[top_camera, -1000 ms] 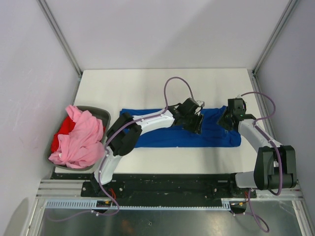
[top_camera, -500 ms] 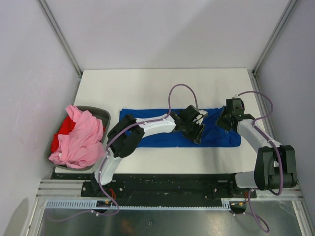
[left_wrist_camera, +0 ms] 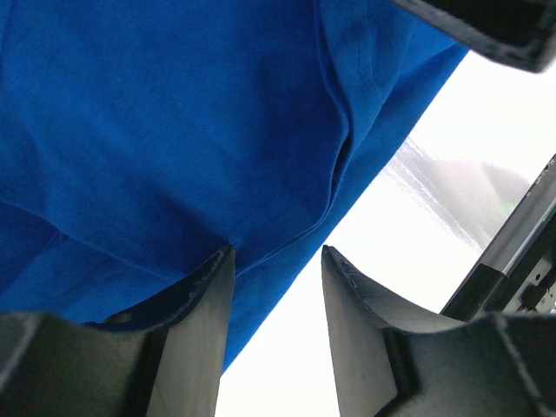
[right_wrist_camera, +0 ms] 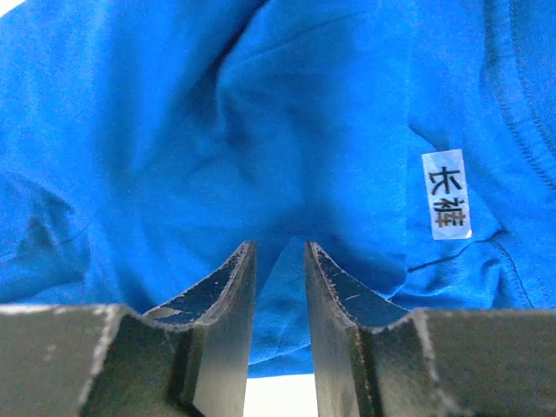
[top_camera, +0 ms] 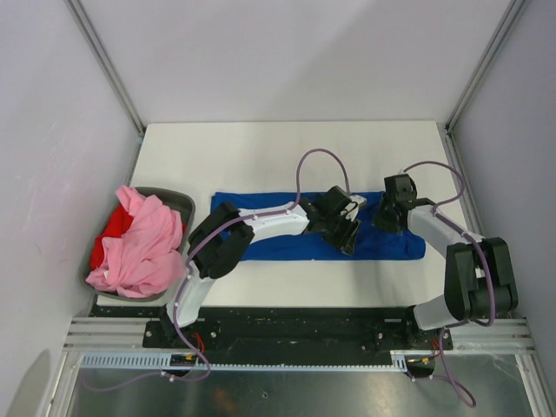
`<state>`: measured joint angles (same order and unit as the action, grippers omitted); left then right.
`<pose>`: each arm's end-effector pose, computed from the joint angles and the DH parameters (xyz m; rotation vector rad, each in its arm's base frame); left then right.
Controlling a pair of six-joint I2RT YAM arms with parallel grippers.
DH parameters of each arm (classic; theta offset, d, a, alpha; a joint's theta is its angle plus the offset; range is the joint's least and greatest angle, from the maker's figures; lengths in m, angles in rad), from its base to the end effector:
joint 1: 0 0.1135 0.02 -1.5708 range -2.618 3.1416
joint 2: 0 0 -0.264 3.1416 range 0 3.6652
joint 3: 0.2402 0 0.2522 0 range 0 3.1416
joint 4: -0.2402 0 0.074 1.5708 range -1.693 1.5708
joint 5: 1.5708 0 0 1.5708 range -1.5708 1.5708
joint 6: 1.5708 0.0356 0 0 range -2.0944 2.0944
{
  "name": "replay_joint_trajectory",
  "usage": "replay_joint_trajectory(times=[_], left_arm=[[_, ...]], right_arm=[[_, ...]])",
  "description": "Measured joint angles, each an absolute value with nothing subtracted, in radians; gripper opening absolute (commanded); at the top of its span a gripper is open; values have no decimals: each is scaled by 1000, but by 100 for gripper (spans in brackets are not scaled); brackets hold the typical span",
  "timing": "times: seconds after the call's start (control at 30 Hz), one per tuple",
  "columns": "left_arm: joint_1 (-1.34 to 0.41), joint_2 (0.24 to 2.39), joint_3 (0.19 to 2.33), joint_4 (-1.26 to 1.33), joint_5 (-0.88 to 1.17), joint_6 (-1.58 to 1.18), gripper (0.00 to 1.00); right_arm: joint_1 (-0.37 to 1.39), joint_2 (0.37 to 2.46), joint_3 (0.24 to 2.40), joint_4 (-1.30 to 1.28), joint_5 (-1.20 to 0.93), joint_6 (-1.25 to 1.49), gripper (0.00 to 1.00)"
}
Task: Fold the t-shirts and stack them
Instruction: Fold the other side of the tshirt into a rectangle
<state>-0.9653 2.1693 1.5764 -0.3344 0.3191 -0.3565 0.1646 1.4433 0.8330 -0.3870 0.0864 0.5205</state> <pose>0.2584 -0.3929 0.1583 0.9422 2.5184 -0.8905 0.2777 0.0430 0.1922 0.4870 2.5229 0.1499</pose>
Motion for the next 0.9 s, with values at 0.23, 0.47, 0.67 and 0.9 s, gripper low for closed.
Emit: replay_joint_trajectory(times=[0.23, 0.47, 0.67, 0.9], left_arm=[[-965, 2164, 1564, -323, 319, -356, 50], [-965, 2162, 1561, -323, 318, -356, 50], [-965, 2159, 1559, -323, 318, -357, 50], [-965, 2153, 1559, -331, 318, -357, 50]], right_arm=[[167, 1477, 832, -451, 147, 521, 32], [165, 1352, 764, -508, 172, 532, 33], [163, 1235, 711, -567, 171, 557, 33], [175, 1046, 706, -585, 169, 602, 34]])
